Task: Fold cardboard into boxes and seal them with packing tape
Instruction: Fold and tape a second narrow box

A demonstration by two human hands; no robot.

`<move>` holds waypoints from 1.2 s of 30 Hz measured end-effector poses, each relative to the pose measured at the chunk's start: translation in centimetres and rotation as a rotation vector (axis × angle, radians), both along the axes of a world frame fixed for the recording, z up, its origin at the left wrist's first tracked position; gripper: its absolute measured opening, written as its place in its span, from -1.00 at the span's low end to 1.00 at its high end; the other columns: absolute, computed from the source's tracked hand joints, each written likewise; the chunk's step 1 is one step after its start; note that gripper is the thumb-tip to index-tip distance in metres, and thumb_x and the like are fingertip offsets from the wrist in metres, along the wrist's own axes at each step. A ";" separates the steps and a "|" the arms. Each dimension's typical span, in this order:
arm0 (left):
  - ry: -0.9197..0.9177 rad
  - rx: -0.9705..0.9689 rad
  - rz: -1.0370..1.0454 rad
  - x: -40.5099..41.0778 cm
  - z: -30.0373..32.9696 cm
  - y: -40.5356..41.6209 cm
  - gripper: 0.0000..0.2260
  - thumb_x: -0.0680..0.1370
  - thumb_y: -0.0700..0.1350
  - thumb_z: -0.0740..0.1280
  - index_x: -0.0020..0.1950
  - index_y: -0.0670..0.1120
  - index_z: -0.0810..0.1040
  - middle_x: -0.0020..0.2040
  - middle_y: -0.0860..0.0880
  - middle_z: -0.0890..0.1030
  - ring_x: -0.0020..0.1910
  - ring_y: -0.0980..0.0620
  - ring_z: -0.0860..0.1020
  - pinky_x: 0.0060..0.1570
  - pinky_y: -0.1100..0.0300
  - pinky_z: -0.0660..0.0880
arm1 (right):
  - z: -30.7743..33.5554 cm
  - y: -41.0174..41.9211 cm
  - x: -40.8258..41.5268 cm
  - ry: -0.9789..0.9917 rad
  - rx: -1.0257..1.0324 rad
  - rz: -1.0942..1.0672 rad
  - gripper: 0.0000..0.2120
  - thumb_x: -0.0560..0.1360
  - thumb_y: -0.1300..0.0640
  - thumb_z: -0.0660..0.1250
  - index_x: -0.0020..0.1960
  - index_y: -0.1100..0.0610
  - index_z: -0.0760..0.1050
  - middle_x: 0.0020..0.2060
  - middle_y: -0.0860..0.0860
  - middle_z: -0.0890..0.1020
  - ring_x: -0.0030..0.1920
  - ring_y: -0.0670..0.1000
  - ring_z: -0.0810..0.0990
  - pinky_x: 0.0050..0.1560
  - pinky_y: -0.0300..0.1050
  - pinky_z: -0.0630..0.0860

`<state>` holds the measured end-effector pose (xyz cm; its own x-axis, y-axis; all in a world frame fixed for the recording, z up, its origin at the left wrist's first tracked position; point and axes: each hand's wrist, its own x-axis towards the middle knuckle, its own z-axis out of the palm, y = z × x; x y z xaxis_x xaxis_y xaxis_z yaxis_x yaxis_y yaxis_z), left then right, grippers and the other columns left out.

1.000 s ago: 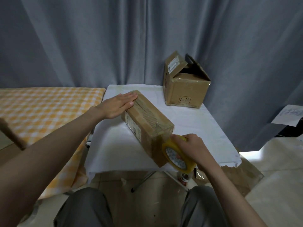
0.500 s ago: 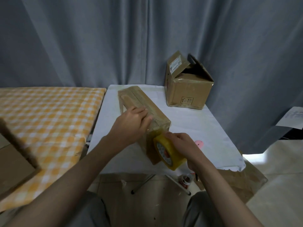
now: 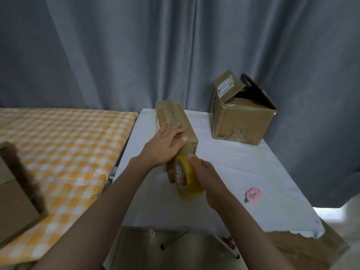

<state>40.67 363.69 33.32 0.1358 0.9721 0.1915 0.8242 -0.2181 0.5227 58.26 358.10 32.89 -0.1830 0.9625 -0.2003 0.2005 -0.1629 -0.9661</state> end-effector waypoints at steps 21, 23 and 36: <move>0.193 0.051 0.030 0.6 0.2 -2.0 0.08 0.18 0.72 -0.02 0.58 0.17 0.15 0.56 0.10 0.16 0.53 0.00 0.15 0.52 -0.08 0.10 | -1.5 1.3 15.0 -1.057 -0.017 0.081 -0.77 0.45 0.24 0.40 -0.02 -0.08 0.57 0.19 0.10 0.51 0.22 0.20 0.48 0.14 -0.04 0.48; 0.176 0.025 0.014 0.6 0.3 -2.2 0.09 0.17 0.71 0.02 0.59 0.16 0.12 0.58 0.12 0.11 0.56 0.03 0.07 0.54 -0.12 0.00 | -1.8 1.0 15.5 -0.984 0.036 0.029 -0.81 0.40 0.21 0.49 -0.19 -0.05 0.54 0.10 0.12 0.52 0.11 0.15 0.53 -0.03 -0.16 0.41; 0.158 -0.034 -0.008 0.9 0.0 -2.9 0.07 0.22 0.66 0.07 0.62 0.16 -0.02 0.62 0.18 -0.07 0.59 0.10 -0.15 0.52 -0.15 -0.13 | 3.7 1.9 5.1 -0.271 0.833 0.050 -0.90 0.55 0.17 0.42 0.06 0.13 0.61 -0.08 -0.03 0.65 -0.16 -0.05 0.67 -0.20 -0.13 0.65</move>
